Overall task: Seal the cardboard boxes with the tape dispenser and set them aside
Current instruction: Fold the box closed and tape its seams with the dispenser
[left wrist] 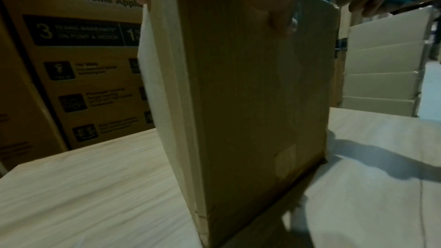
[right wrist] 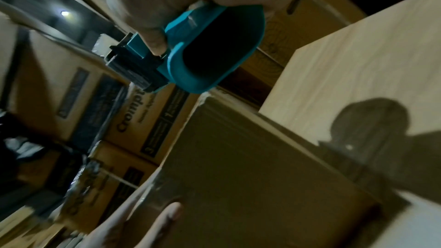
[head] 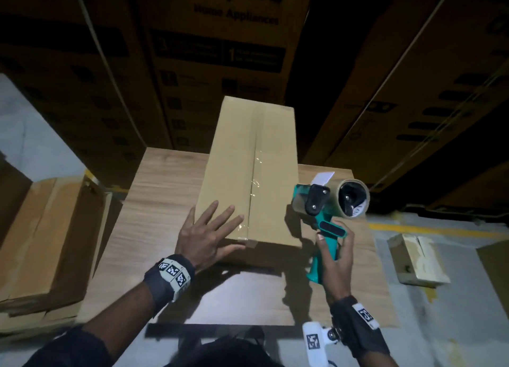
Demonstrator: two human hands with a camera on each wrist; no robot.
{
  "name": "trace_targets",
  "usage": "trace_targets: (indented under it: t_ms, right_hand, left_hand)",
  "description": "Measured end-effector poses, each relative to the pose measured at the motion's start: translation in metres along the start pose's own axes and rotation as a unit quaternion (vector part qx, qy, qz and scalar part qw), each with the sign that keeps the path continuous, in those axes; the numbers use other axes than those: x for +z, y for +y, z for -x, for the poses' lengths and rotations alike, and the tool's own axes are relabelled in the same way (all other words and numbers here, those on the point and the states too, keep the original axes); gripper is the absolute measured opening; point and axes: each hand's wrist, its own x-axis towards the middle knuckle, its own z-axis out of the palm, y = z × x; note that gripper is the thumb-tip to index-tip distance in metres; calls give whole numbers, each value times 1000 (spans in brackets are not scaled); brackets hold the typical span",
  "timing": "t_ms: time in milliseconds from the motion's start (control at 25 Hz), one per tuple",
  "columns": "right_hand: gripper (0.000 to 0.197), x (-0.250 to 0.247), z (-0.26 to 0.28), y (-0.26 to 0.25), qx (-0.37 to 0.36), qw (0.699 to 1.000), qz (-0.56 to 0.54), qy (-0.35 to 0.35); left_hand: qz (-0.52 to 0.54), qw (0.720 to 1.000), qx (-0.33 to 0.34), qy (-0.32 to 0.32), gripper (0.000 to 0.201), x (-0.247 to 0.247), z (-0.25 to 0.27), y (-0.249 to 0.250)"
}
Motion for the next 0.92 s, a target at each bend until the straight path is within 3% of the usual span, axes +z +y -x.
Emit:
trace_targets:
  t_ms: [200, 320, 360, 400, 440, 480, 560, 600, 640, 760, 920]
  right_hand:
    - [42, 26, 11, -43, -15, 985, -12, -172]
    - [38, 37, 16, -52, -84, 971, 48, -221]
    - [37, 40, 17, -54, -131, 964, 83, -217]
    - [37, 41, 18, -53, -180, 954, 120, -206]
    - [37, 42, 18, -52, -227, 942, 153, -192]
    - [36, 43, 18, -49, -268, 928, 188, -178]
    - [38, 47, 18, -47, -333, 897, 242, -157]
    - [40, 49, 18, -49, -360, 882, 264, -151]
    - [41, 52, 18, -52, -383, 865, 287, -151]
    - [42, 57, 20, -54, -414, 827, 347, -153]
    - [40, 61, 22, -52, -389, 849, 330, -139]
  left_hand:
    - [7, 998, 53, -26, 84, -15, -8, -24]
    - [184, 982, -28, 20, 78, -38, -7, -32]
    - [293, 950, -92, 52, 70, -51, -3, -31]
    - [411, 894, -166, 64, 63, -66, -1, -28]
    - [524, 815, -245, 32, 61, -85, -1, -25]
    - [616, 719, -319, -34, 66, -102, -2, -21]
    - [731, 542, -398, -117, 78, -127, 1, -19]
    - [765, 483, -410, -121, 82, -136, 2, -19]
    - [786, 453, -403, -117, 86, -141, 4, -20]
    - [801, 437, -393, -112, 88, -152, 5, -8]
    - [836, 332, -419, -126, 86, -134, 7, 3]
